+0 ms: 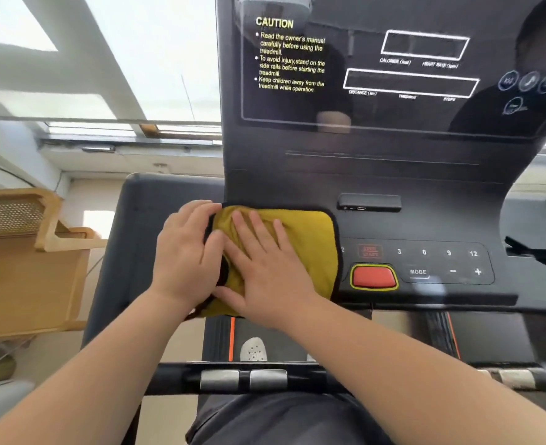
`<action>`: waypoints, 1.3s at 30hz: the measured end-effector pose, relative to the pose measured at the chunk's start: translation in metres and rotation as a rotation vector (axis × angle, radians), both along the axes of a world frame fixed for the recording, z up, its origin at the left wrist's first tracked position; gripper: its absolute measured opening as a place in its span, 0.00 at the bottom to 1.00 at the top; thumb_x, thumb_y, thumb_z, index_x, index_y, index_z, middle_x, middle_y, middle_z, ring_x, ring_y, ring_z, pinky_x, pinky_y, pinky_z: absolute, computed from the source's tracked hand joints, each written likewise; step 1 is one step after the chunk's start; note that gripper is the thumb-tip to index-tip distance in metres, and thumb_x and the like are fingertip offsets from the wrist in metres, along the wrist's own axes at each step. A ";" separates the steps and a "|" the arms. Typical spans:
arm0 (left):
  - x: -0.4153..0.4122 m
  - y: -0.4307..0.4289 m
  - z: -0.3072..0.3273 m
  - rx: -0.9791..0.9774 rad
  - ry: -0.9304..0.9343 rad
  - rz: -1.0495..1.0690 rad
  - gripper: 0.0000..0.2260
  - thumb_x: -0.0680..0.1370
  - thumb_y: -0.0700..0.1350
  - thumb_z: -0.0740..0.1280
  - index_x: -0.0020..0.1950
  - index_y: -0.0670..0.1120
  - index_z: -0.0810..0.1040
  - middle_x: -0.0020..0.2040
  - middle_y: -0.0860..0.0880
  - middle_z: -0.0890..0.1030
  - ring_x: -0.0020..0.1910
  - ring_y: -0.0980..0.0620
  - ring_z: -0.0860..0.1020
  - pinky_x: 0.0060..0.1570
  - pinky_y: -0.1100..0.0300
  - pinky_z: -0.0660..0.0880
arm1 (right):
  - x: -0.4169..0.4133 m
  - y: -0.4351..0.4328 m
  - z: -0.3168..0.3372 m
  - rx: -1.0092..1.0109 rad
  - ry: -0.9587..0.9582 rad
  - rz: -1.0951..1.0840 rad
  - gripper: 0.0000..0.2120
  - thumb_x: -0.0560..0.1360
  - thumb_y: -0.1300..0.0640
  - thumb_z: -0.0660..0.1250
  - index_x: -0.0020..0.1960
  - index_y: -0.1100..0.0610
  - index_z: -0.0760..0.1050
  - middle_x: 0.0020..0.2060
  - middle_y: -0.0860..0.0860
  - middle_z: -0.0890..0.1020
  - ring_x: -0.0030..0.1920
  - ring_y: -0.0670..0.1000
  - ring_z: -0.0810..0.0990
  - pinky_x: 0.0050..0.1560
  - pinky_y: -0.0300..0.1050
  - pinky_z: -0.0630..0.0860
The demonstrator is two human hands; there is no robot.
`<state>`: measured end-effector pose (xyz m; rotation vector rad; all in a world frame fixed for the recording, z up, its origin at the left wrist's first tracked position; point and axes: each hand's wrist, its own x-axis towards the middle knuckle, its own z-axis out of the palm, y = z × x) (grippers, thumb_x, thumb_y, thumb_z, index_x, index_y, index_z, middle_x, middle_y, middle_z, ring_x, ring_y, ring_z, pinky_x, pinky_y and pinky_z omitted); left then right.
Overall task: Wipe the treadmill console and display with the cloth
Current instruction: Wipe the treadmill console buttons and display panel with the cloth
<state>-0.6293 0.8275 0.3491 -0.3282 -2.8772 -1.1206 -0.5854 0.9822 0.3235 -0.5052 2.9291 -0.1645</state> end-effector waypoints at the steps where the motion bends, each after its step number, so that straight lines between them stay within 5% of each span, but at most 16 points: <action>1: -0.001 0.001 -0.002 -0.026 0.007 -0.009 0.21 0.78 0.49 0.56 0.67 0.46 0.77 0.66 0.48 0.77 0.63 0.47 0.73 0.66 0.49 0.67 | 0.009 0.007 -0.001 0.005 0.004 -0.006 0.40 0.80 0.28 0.48 0.84 0.47 0.44 0.84 0.54 0.43 0.83 0.58 0.37 0.80 0.66 0.42; 4: -0.003 0.013 -0.006 -0.080 0.043 -0.032 0.23 0.77 0.51 0.57 0.68 0.43 0.77 0.70 0.44 0.76 0.66 0.43 0.72 0.68 0.51 0.64 | 0.034 0.042 -0.001 0.057 0.022 -0.144 0.40 0.79 0.27 0.47 0.84 0.46 0.47 0.84 0.55 0.46 0.83 0.60 0.41 0.80 0.68 0.46; 8: 0.004 0.034 -0.012 -0.151 0.088 -0.109 0.24 0.77 0.51 0.58 0.67 0.41 0.77 0.73 0.40 0.73 0.74 0.37 0.68 0.74 0.40 0.60 | 0.057 0.108 0.005 0.175 -0.002 -0.424 0.43 0.78 0.25 0.41 0.84 0.49 0.51 0.82 0.62 0.54 0.82 0.66 0.51 0.78 0.70 0.52; 13: 0.013 0.036 -0.025 -0.176 0.088 -0.139 0.24 0.77 0.52 0.58 0.69 0.41 0.76 0.74 0.40 0.71 0.78 0.38 0.63 0.77 0.40 0.55 | 0.056 0.128 0.008 0.200 -0.067 -0.565 0.45 0.78 0.25 0.38 0.84 0.53 0.53 0.81 0.67 0.55 0.80 0.71 0.53 0.76 0.73 0.55; 19: 0.014 0.035 -0.024 -0.167 0.107 -0.109 0.25 0.77 0.52 0.57 0.70 0.40 0.75 0.72 0.40 0.73 0.75 0.36 0.66 0.76 0.37 0.57 | 0.031 0.080 0.006 0.137 -0.033 -0.444 0.42 0.78 0.27 0.42 0.84 0.52 0.50 0.82 0.65 0.50 0.82 0.68 0.47 0.78 0.72 0.49; 27: 0.013 0.038 -0.023 -0.252 0.203 -0.120 0.23 0.76 0.52 0.60 0.66 0.42 0.78 0.69 0.41 0.76 0.71 0.37 0.70 0.72 0.39 0.61 | 0.041 0.072 0.000 0.062 0.015 -0.052 0.33 0.82 0.32 0.48 0.83 0.42 0.51 0.84 0.46 0.52 0.83 0.57 0.47 0.81 0.65 0.46; 31: 0.015 0.055 -0.015 -0.229 0.333 -0.109 0.20 0.74 0.51 0.63 0.60 0.42 0.81 0.63 0.43 0.80 0.64 0.37 0.76 0.64 0.42 0.67 | 0.070 0.121 -0.005 0.079 0.036 -0.113 0.31 0.82 0.33 0.48 0.83 0.39 0.51 0.83 0.44 0.54 0.83 0.56 0.51 0.80 0.68 0.50; 35: 0.024 0.095 -0.011 -0.283 0.324 -0.126 0.18 0.73 0.53 0.65 0.57 0.45 0.82 0.60 0.46 0.81 0.64 0.39 0.76 0.61 0.43 0.66 | 0.094 0.183 -0.006 0.008 -0.013 -0.205 0.30 0.83 0.35 0.48 0.82 0.37 0.48 0.83 0.41 0.48 0.83 0.53 0.43 0.80 0.68 0.47; 39: 0.039 0.125 -0.016 -0.329 0.302 -0.155 0.17 0.73 0.54 0.65 0.56 0.47 0.82 0.61 0.47 0.80 0.66 0.40 0.74 0.63 0.41 0.65 | 0.106 0.233 0.001 0.051 0.017 -0.308 0.34 0.82 0.32 0.48 0.83 0.46 0.55 0.83 0.49 0.55 0.83 0.58 0.49 0.80 0.66 0.52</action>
